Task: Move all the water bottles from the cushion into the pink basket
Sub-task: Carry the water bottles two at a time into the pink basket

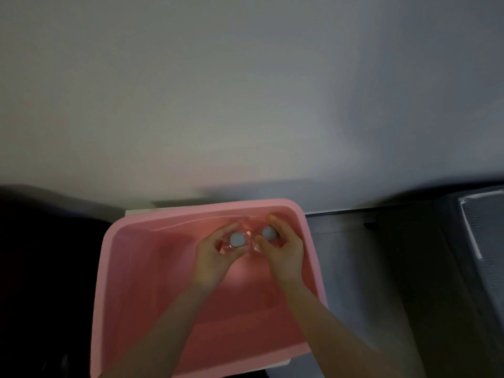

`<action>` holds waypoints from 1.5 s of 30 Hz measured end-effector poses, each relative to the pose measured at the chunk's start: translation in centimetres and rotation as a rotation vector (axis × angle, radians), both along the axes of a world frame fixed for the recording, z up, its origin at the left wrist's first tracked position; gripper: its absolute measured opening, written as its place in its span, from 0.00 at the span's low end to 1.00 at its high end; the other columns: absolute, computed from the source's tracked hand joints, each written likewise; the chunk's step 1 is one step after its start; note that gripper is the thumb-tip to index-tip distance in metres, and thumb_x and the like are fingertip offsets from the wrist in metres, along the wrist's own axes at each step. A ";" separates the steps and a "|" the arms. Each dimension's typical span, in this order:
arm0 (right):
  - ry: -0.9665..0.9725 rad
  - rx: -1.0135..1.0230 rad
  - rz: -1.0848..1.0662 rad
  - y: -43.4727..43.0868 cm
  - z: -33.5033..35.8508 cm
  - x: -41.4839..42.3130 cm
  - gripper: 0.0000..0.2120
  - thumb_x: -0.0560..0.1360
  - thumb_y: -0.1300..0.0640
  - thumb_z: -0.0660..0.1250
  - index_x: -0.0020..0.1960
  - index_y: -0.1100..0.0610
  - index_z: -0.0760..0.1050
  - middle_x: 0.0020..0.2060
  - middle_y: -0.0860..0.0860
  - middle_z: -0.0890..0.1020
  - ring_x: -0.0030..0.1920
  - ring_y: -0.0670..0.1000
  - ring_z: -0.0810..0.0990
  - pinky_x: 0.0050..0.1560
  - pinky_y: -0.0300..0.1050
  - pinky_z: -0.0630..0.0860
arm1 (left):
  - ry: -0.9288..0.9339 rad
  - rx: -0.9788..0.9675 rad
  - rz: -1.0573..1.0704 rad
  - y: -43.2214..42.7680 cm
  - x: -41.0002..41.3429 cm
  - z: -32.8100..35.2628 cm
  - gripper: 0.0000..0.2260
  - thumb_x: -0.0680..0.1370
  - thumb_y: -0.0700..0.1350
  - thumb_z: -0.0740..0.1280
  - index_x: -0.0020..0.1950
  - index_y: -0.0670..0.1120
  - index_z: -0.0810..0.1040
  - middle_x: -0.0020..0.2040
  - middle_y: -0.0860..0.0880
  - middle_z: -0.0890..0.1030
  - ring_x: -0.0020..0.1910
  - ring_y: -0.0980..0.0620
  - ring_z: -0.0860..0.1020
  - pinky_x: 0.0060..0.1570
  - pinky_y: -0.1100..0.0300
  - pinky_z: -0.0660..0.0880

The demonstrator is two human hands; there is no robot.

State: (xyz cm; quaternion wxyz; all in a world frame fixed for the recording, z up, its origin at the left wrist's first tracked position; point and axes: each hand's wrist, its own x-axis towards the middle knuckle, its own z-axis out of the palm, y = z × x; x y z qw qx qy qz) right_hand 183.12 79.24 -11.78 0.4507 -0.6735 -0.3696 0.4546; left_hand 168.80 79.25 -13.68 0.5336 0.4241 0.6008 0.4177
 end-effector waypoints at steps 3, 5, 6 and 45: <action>0.032 0.002 -0.039 0.2 0.0 -0.3 0.24 0.65 0.73 0.73 0.55 0.52 0.78 0.49 0.45 0.82 0.49 0.38 0.80 0.51 0.32 0.75 | -0.099 0.019 -0.032 0.1 -0.5 -0.1 0.22 0.64 0.33 0.78 0.55 0.50 0.82 0.53 0.57 0.85 0.53 0.59 0.81 0.51 0.68 0.75; -0.015 0.004 -0.041 0.0 0.1 -0.2 0.24 0.66 0.71 0.73 0.55 0.49 0.78 0.48 0.42 0.82 0.49 0.40 0.80 0.51 0.32 0.75 | -0.131 0.021 -0.036 0.0 -0.8 -0.2 0.23 0.64 0.32 0.77 0.55 0.50 0.82 0.52 0.58 0.85 0.52 0.60 0.81 0.50 0.70 0.75; -0.069 0.004 -0.032 -0.1 0.1 -0.1 0.24 0.66 0.69 0.74 0.54 0.45 0.78 0.46 0.39 0.82 0.48 0.38 0.80 0.52 0.32 0.75 | -0.142 0.016 -0.036 -0.1 -0.8 -0.3 0.23 0.64 0.32 0.77 0.55 0.50 0.82 0.52 0.58 0.85 0.52 0.61 0.82 0.49 0.70 0.75; -0.788 0.342 0.417 -2.9 19.8 -2.2 0.26 0.77 0.54 0.66 0.72 0.59 0.67 0.73 0.53 0.66 0.76 0.52 0.60 0.75 0.52 0.57 | 0.405 0.321 0.163 -5.1 -12.2 21.6 0.17 0.79 0.43 0.63 0.68 0.50 0.72 0.69 0.52 0.73 0.70 0.59 0.68 0.69 0.67 0.60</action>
